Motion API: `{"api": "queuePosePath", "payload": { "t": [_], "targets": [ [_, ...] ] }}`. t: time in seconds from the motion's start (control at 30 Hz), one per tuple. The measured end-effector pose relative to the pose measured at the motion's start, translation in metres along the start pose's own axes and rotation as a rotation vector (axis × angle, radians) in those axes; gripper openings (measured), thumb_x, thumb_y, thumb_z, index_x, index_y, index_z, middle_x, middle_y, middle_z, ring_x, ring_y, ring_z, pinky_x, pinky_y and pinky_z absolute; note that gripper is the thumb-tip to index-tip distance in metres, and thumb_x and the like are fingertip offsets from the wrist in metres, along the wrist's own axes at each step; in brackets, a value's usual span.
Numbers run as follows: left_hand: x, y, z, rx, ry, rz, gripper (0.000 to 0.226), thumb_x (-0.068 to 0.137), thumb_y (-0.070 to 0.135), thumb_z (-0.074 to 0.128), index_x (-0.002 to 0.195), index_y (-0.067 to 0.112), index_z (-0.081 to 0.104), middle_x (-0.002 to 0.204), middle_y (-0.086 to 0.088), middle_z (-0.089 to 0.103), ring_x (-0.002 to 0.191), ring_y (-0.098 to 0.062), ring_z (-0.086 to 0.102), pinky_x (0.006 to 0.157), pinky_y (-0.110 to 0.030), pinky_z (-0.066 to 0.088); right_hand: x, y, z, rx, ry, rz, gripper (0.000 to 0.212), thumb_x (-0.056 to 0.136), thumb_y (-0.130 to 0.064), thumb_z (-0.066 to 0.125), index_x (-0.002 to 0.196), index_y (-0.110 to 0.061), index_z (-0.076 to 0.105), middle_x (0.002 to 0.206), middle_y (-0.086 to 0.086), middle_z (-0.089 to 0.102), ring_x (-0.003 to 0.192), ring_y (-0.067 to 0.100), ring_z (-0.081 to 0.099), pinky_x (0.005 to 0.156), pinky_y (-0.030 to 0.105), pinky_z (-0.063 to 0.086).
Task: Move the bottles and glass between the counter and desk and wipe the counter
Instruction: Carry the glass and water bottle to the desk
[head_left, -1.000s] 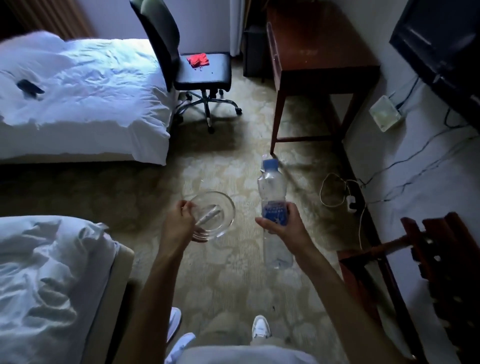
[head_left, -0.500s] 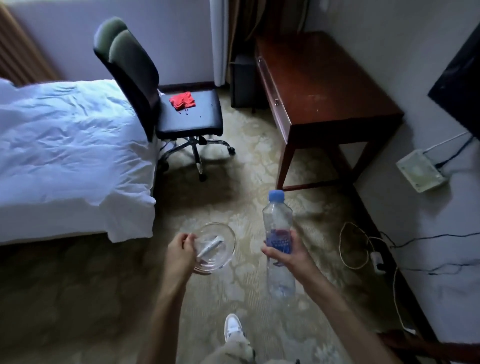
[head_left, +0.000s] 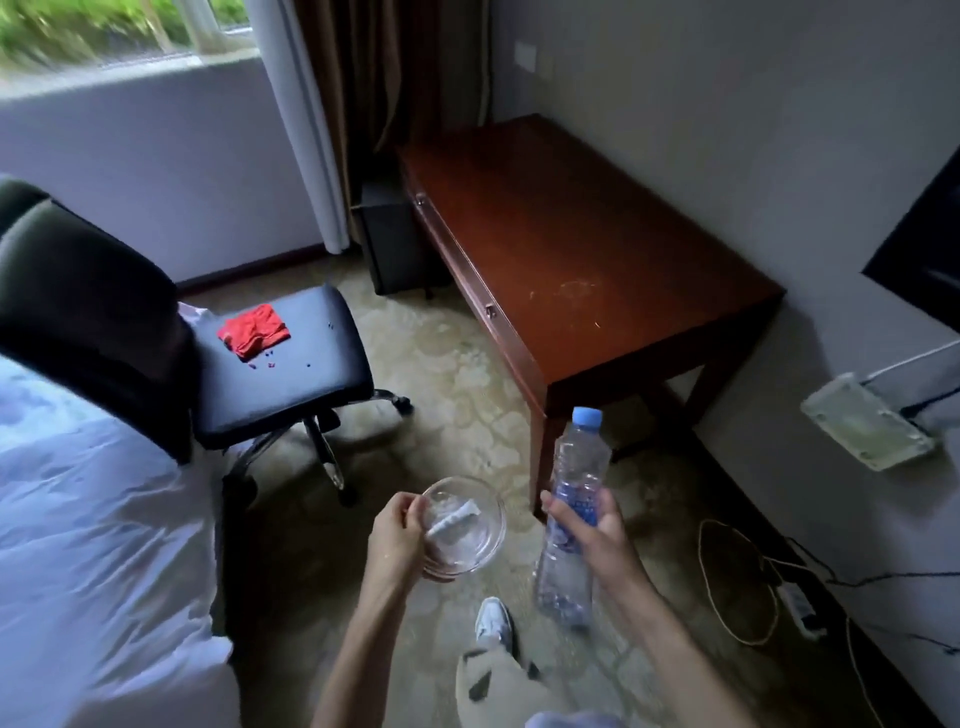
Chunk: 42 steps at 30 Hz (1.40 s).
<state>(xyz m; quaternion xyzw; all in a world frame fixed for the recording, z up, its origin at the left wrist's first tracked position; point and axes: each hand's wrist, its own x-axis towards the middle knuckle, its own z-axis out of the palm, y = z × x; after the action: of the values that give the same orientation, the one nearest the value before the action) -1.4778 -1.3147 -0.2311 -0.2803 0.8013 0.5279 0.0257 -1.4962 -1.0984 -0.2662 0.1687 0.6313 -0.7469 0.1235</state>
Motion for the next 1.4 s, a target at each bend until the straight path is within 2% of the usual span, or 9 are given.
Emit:
{"api": "queuePosePath", "payload": {
  "t": [0.07, 0.27, 0.47, 0.6, 0.77, 0.87, 0.97, 1.2, 1.4],
  "targets": [
    [0.051, 0.019, 0.001, 0.030, -0.038, -0.008, 0.029, 0.099, 0.017, 0.049, 0.073, 0.024, 0.059, 0.072, 0.003, 0.064, 0.070, -0.014, 0.057, 0.059, -0.024, 0.043, 0.049, -0.024, 0.022, 0.004, -0.009, 0.001, 0.071, 0.056, -0.043, 0.090, 0.111, -0.018, 0.052, 0.102, 0.008, 0.069, 0.087, 0.016, 0.067, 0.066, 0.024, 0.054],
    [0.194, 0.108, 0.015, 0.073, -0.099, 0.092, 0.024, 0.098, 0.015, 0.049, 0.077, 0.019, 0.061, 0.070, 0.002, 0.062, 0.072, -0.022, 0.058, 0.065, -0.034, 0.046, 0.166, -0.097, 0.047, 0.005, 0.130, -0.146, 0.043, 0.076, -0.010, 0.080, 0.106, -0.018, 0.049, 0.095, 0.002, 0.063, 0.079, 0.011, 0.063, 0.063, 0.016, 0.053],
    [0.320, 0.172, 0.091, 0.053, -0.341, 0.070, 0.021, 0.101, 0.015, 0.043, 0.088, 0.009, 0.058, 0.062, -0.017, 0.063, 0.044, -0.030, 0.065, 0.037, -0.033, 0.052, 0.247, -0.124, 0.030, 0.055, 0.421, -0.179, 0.076, 0.049, -0.050, 0.090, 0.111, -0.025, 0.054, 0.107, 0.004, 0.066, 0.094, 0.016, 0.067, 0.090, 0.031, 0.051],
    [0.428, 0.174, 0.169, 0.179, -0.520, 0.117, 0.018, 0.095, 0.025, 0.048, 0.082, 0.023, 0.059, 0.078, -0.018, 0.069, 0.068, -0.042, 0.069, 0.062, -0.062, 0.056, 0.299, -0.131, 0.020, 0.071, 0.596, -0.150, 0.084, 0.051, -0.040, 0.092, 0.122, -0.019, 0.052, 0.112, 0.006, 0.067, 0.101, 0.020, 0.067, 0.090, 0.031, 0.053],
    [0.501, 0.239, 0.226, 0.381, -0.693, 0.291, 0.014, 0.095, 0.015, 0.046, 0.086, 0.010, 0.055, 0.078, -0.004, 0.062, 0.077, -0.030, 0.063, 0.071, -0.049, 0.055, 0.360, -0.149, 0.017, 0.090, 0.831, -0.081, 0.056, 0.068, 0.009, 0.080, 0.115, -0.005, 0.053, 0.095, 0.007, 0.065, 0.083, 0.014, 0.064, 0.070, 0.008, 0.052],
    [0.538, 0.269, 0.264, 0.424, -0.826, 0.307, 0.015, 0.093, 0.015, 0.039, 0.088, 0.015, 0.054, 0.089, -0.006, 0.066, 0.082, -0.032, 0.067, 0.068, -0.056, 0.059, 0.394, -0.167, 0.014, 0.075, 0.952, -0.074, 0.050, 0.065, 0.009, 0.082, 0.103, -0.010, 0.056, 0.085, -0.001, 0.066, 0.073, 0.002, 0.066, 0.075, 0.019, 0.050],
    [0.557, 0.286, 0.299, 0.468, -0.895, 0.263, 0.016, 0.094, 0.011, 0.038, 0.093, 0.015, 0.054, 0.093, -0.006, 0.064, 0.087, -0.035, 0.068, 0.067, -0.059, 0.058, 0.425, -0.176, 0.015, 0.083, 1.041, -0.057, 0.051, 0.063, 0.004, 0.086, 0.104, -0.009, 0.059, 0.094, 0.006, 0.068, 0.085, 0.014, 0.066, 0.083, 0.026, 0.048],
    [0.571, 0.295, 0.347, 0.520, -0.955, 0.203, 0.020, 0.098, 0.013, 0.040, 0.116, 0.009, 0.049, 0.105, -0.012, 0.058, 0.078, -0.031, 0.064, 0.046, -0.037, 0.058, 0.471, -0.173, 0.023, 0.084, 1.147, -0.039, 0.067, 0.062, 0.001, 0.088, 0.121, 0.000, 0.055, 0.102, 0.005, 0.065, 0.076, -0.014, 0.062, 0.072, 0.002, 0.045],
    [0.603, 0.260, 0.385, 0.570, -0.960, 0.192, 0.012, 0.095, 0.023, 0.044, 0.105, 0.021, 0.048, 0.114, -0.014, 0.063, 0.091, -0.035, 0.067, 0.077, -0.051, 0.059, 0.477, -0.162, 0.027, 0.030, 1.162, -0.059, 0.076, 0.060, 0.003, 0.087, 0.128, 0.000, 0.052, 0.112, 0.009, 0.066, 0.083, -0.020, 0.060, 0.079, 0.004, 0.045]
  ]
}}
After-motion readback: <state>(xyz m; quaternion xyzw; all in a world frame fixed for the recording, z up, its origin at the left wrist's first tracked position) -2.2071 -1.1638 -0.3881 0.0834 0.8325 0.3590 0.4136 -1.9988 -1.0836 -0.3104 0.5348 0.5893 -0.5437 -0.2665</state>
